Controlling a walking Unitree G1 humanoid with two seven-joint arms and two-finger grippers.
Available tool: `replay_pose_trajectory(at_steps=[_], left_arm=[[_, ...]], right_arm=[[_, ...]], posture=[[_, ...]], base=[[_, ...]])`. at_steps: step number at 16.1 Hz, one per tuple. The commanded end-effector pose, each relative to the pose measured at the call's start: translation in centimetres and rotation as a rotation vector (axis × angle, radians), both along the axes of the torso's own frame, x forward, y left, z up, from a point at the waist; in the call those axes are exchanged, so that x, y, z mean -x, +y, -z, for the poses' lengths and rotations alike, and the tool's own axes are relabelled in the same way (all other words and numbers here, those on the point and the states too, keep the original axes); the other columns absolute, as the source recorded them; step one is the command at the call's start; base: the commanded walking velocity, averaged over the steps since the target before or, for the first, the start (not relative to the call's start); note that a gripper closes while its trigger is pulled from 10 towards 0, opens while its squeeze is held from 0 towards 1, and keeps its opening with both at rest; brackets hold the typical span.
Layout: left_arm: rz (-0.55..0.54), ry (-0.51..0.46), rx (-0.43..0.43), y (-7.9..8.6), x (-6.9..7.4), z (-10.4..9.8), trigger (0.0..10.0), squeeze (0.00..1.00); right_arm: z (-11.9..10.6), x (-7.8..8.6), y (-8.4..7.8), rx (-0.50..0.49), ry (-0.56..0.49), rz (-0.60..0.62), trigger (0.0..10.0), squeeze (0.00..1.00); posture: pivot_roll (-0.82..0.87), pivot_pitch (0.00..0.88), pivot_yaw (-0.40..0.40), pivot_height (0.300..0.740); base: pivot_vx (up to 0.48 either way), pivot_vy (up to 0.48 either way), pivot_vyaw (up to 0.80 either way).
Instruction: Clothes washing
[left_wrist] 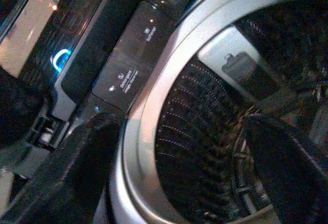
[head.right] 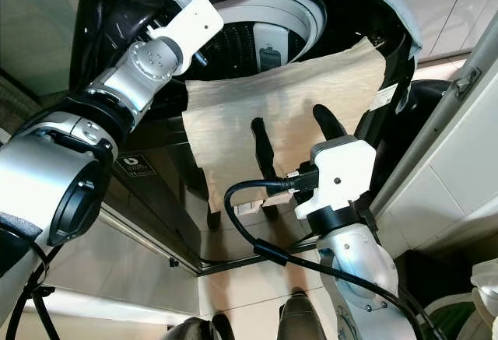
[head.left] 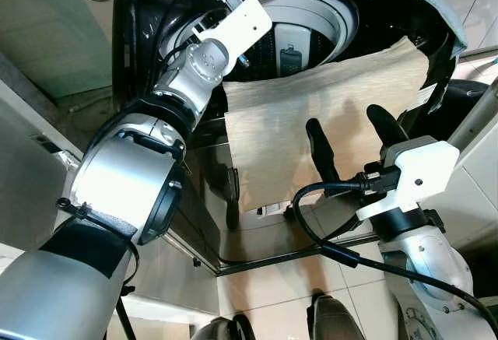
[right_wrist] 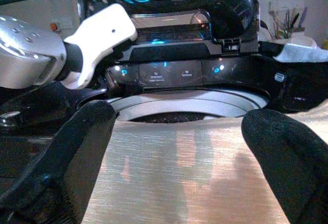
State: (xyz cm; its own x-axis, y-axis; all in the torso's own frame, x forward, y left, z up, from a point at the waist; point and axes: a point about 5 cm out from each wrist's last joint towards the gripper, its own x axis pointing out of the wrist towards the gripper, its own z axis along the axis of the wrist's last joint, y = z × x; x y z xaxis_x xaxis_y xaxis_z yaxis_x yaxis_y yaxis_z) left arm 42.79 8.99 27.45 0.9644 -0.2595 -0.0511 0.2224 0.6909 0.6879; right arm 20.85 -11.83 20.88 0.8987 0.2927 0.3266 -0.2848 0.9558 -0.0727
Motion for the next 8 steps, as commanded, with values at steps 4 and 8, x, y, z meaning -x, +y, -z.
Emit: replay_pose_trajectory(at_steps=[4, 8], left_arm=[[0.007, -0.102, 0.223, 1.5, -0.1, -3.9, 10.0, 0.0], [0.21, -0.215, 0.335, 0.3, 0.7, -6.1, 10.0, 0.0]], right_arm=[[1.0, -1.4, -0.2, -0.026, 0.017, 0.016, 10.0, 0.6], [1.7, -3.9, -0.4, -0.041, 0.004, 0.043, 10.0, 0.6]], posture=[[-0.33, 0.08, 0.182, 0.74], [-0.26, 0.0, 0.152, 0.74]], base=[[0.0, 0.0, 0.0], [0.0, 0.0, 0.0]])
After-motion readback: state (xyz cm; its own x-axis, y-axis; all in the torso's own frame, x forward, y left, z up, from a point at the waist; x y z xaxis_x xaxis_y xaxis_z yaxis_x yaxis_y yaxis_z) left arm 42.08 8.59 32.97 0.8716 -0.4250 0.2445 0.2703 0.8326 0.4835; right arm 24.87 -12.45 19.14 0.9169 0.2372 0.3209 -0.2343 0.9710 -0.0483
